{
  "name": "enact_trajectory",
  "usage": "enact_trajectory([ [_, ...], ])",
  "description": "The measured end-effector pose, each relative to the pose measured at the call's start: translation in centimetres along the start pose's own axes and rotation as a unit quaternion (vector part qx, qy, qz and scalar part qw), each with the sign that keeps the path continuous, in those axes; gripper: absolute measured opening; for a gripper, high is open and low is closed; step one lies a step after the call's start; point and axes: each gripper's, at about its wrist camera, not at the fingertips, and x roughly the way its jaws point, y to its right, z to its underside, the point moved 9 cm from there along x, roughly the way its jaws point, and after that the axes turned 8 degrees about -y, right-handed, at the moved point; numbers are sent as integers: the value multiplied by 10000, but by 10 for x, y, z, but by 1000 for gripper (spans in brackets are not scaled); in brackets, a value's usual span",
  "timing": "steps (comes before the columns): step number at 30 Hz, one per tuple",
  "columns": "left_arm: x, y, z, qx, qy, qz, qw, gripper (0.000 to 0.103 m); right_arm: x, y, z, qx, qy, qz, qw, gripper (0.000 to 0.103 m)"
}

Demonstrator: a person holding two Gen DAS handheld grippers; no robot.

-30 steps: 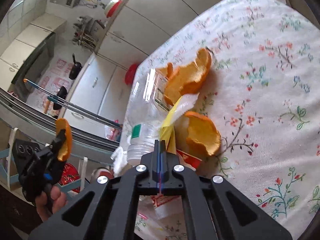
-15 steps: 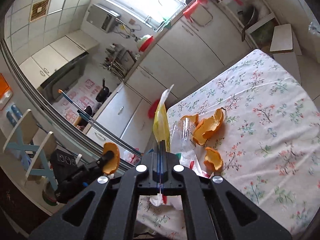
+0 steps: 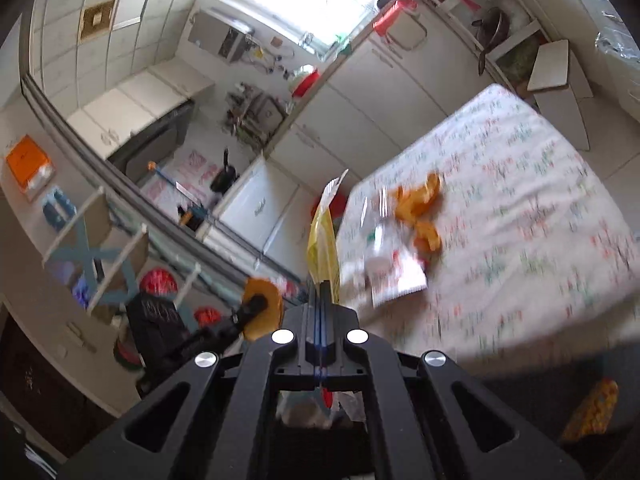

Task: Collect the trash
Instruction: 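Carry the peel and wrapper to the yellow basin and release them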

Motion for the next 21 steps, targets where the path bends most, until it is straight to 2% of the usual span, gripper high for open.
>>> enact_trajectory([
  [5,-9,13,43,70,-226,-164,9996,5,13,6,57,-61,-561,376,9977,1],
  [10,-9,14,85,21,-508,-257,9984,5,43,29,110,72,-1295,823,9881,1],
  [18,1,8,132,-123,-922,-465,9946,5,75,58,155,11,-2135,1417,9666,1],
  [21,14,5,150,-151,-1211,-566,9909,5,80,69,166,95,-2318,1616,9592,1],
])
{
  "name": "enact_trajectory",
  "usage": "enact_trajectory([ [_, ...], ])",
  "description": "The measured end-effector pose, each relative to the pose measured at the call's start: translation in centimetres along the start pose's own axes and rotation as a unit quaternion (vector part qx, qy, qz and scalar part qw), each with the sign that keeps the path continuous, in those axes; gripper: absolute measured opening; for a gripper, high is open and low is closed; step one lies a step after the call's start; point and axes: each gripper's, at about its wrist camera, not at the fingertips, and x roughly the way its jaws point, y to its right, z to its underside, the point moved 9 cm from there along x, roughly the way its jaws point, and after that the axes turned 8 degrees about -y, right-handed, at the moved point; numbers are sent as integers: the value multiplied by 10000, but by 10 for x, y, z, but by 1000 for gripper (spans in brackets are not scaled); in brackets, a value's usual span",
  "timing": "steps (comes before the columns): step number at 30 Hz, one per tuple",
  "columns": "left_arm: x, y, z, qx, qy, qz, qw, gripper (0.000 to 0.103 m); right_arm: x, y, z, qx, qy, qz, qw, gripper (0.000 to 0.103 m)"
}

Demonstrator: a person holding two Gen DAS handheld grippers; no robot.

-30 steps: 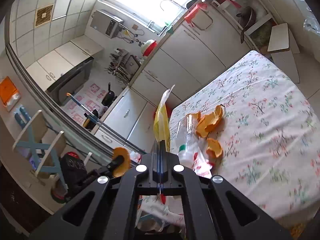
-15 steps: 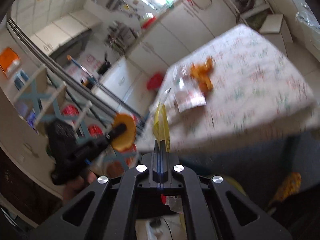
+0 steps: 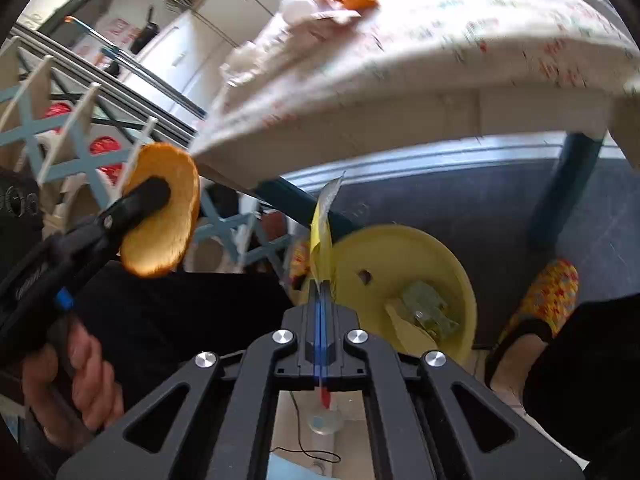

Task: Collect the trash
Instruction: 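Carry the peel and wrapper to the yellow basin and release them, then raise both open tools from the basin back over the table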

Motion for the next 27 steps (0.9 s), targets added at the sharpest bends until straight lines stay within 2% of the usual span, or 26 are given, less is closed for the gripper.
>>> enact_trajectory([
  [4,27,-4,17,-89,-449,-93,9989,5,6,13,5,240,-164,180,9994,1],
  [6,37,-6,24,-123,-603,-149,9980,5,5,21,6,398,-169,232,9988,5],
  [8,45,-9,31,-101,-735,-257,9969,5,-1,24,3,544,-16,228,9983,44],
  [15,68,-10,51,9,-1229,-490,9912,7,-13,24,3,635,238,122,9976,44],
  [18,68,-6,52,147,-1217,-626,9905,30,-22,25,-2,721,460,72,9963,47],
  [19,66,-6,51,220,-1133,-786,9902,45,-26,25,-2,740,528,67,9958,48],
  [20,64,-6,49,269,-1052,-896,9900,55,-28,26,-3,745,575,75,9955,49],
  [21,61,-6,47,312,-968,-990,9899,58,-31,26,-4,737,641,94,9952,49],
  [23,55,-6,42,371,-783,-1231,9886,73,-35,24,-6,691,754,157,9946,52],
  [27,42,-7,29,455,-367,-1650,9846,86,-49,17,-12,422,1089,415,9923,57],
])
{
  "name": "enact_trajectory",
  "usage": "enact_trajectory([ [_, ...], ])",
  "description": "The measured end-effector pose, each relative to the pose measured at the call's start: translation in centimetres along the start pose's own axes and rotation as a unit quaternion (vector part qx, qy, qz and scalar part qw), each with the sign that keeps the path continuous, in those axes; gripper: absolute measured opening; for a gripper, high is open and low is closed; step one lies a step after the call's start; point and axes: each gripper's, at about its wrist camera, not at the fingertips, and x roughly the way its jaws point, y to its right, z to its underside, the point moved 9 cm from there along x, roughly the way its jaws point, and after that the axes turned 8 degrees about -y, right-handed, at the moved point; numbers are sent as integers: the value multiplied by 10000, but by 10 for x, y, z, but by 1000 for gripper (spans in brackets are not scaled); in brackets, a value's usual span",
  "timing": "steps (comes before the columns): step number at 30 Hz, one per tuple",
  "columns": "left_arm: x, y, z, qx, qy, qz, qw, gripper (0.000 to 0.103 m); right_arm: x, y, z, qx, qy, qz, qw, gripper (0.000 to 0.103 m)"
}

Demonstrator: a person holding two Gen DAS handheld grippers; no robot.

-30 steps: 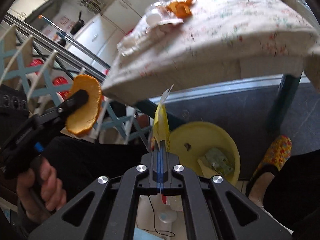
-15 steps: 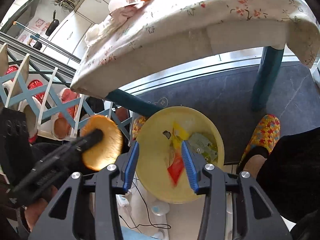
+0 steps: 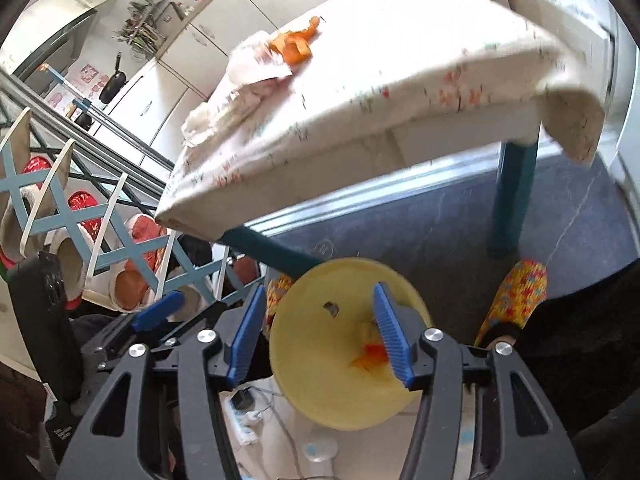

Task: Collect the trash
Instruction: 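Raise both open tools from the basin back over the table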

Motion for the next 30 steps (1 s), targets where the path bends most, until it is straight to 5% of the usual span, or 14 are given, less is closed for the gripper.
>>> enact_trajectory([
  [4,-19,-5,-12,-4,481,-446,9978,95,-12,-5,-6,-275,347,242,9987,66],
  [14,-66,-18,-38,-400,1147,-342,9920,95,-66,-29,-39,-993,1469,763,9812,75],
  [24,-131,-39,-111,-42,2116,-842,9737,95,-130,-64,-108,-2042,2886,1323,9260,87],
  [30,-116,-66,-123,-392,2062,-941,9732,95,-96,-49,-110,-1777,2516,1191,9439,88],
])
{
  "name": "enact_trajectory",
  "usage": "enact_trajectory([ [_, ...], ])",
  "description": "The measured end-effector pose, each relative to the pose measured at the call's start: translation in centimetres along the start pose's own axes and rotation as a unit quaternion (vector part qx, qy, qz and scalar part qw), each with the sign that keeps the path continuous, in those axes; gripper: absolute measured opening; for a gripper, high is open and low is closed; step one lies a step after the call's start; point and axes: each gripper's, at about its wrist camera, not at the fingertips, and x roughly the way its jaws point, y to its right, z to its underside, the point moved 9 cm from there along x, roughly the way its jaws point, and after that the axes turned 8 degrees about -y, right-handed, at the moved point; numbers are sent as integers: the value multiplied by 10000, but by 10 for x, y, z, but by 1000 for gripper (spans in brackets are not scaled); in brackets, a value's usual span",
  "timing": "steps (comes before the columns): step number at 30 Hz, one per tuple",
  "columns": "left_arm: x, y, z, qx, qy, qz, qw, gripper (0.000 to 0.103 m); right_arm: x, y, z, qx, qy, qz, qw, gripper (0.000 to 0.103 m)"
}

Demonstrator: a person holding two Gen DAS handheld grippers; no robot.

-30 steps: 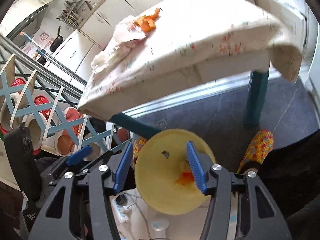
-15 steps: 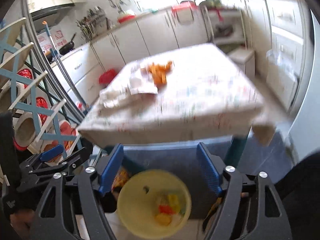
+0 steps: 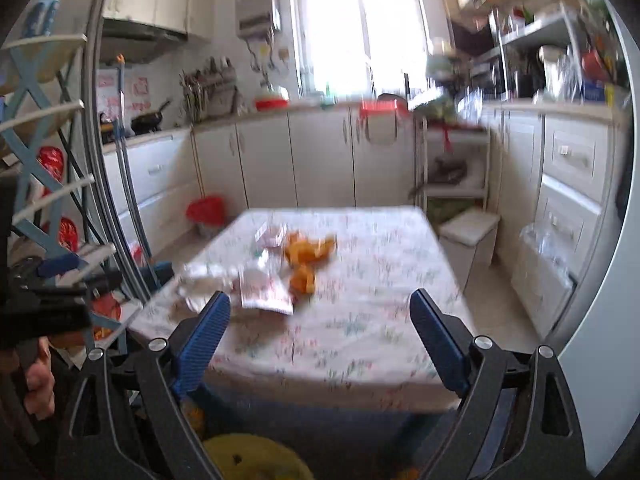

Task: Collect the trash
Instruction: 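Raise both open tools from the basin back over the table, then grasp the red-and-white wrapper with the right gripper while the left gripper grasps the clear plastic bag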

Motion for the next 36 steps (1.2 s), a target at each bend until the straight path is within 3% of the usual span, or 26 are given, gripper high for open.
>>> enact_trajectory([
  [3,17,-7,3,-235,-273,138,9993,95,5,-5,-2,-85,-1,18,10000,88],
  [18,41,-8,-1,-260,-424,71,9987,95,40,-15,8,148,-545,-240,9981,88],
  [36,47,-20,3,-431,-570,43,9974,95,44,-24,9,71,-638,-331,9974,88],
])
